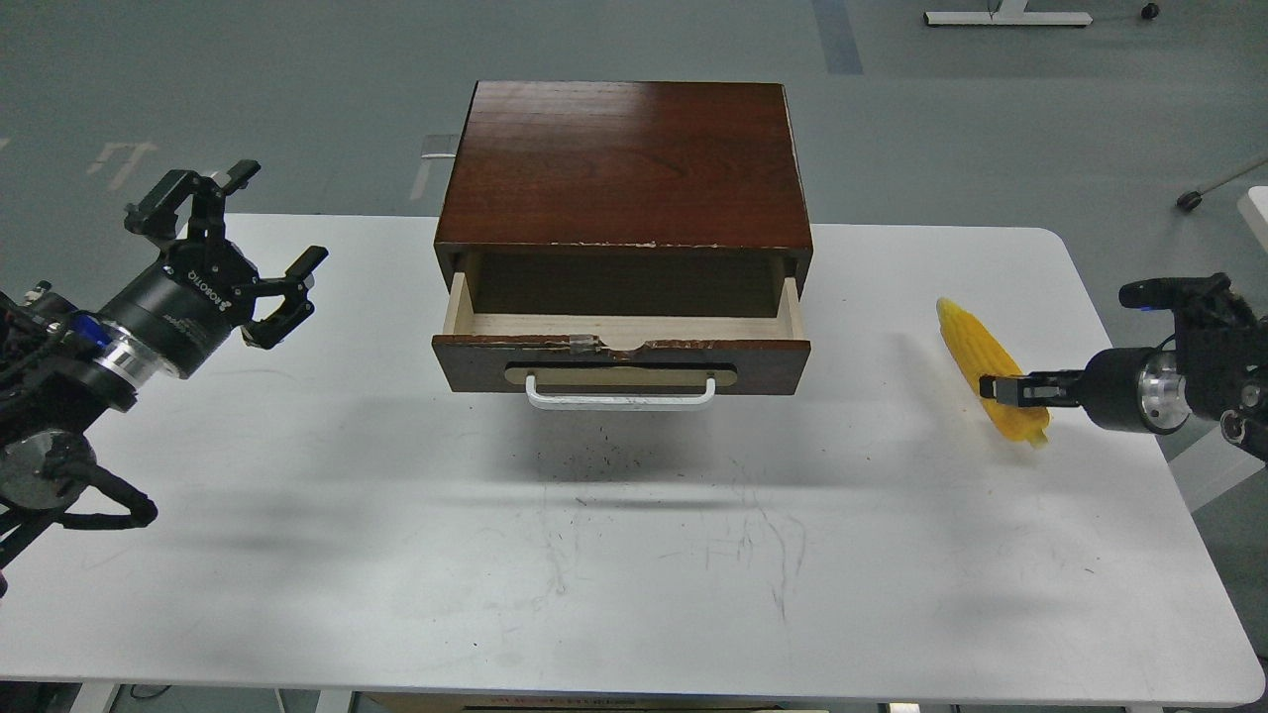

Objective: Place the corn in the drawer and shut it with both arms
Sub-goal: 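Lift the corn cob with the right gripper over the wooden box, then lower the corn cob into the open drawer with the right gripper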

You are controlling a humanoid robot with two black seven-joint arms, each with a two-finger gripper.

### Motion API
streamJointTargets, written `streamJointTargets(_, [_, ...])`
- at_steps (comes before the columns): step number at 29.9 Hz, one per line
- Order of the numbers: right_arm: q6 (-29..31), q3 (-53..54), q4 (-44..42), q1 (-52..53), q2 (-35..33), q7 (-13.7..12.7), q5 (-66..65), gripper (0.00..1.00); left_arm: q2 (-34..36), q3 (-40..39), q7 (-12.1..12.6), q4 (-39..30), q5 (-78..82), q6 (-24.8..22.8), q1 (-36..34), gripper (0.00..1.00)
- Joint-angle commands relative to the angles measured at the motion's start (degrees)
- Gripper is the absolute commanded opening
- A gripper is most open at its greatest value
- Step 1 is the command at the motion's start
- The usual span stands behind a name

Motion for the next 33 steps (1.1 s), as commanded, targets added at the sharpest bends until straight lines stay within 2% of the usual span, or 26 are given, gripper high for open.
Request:
streamJointTargets(1, [0.3,-0.14,4.55,8.74,-2.4,0.0,0.0,0.2,0.01,-0.1,0.0,-0.08,0.01,0.0,-0.07,1.0])
streamJointTargets(8, [0.48,-3.04,11.59,26.15,-1.36,0.0,0.0,0.2,0.62,-0.19,0.0,-0.17,0.01,0.0,-0.07,1.0])
streamJointTargets(13, [0.31,-9.01,13.7,37.49,6.72,0.0,0.08,0.2,0.88,-0.27,0.0,-0.17,0.01,0.0,-0.07,1.0])
streamJointTargets(15, [0.13,-11.73,15.27,41.88,11.89,0.0,-0.09,0.2,1.15,-0.27,0.0,-0.26,-0.08,0.0,-0.07,1.0])
streamJointTargets(19, [-0.04,-14.2,17.21,45.32,17.79,0.0,-0.35,0.2,1.85,-0.36,0.0,-0.87,-0.08,0.0,-0.07,1.0])
streamJointTargets(21, [-1.53,-15.96,18.53,46.73,21.83,0.0,-0.7,0.2,2.11,-0.36,0.0,-1.14,0.01,0.0,-0.07,1.0])
streamJointTargets(24, [-3.82,-17.46,18.98,47.35,24.22,0.0,-2.9,0.2,2.47,-0.45,0.0,-1.14,0.01,0.0,0.02,1.0])
streamJointTargets(29, [-12.16,-24.21,18.89,47.44,29.49,0.0,-7.91,0.19,3.43,-0.45,0.0,-1.4,-0.08,0.0,0.02,1.0])
streamJointTargets(33, [-15.16,-27.91,18.71,46.83,30.9,0.0,-8.0,0.19,3.7,-0.45,0.0,-1.4,-0.08,0.0,0.1,1.0])
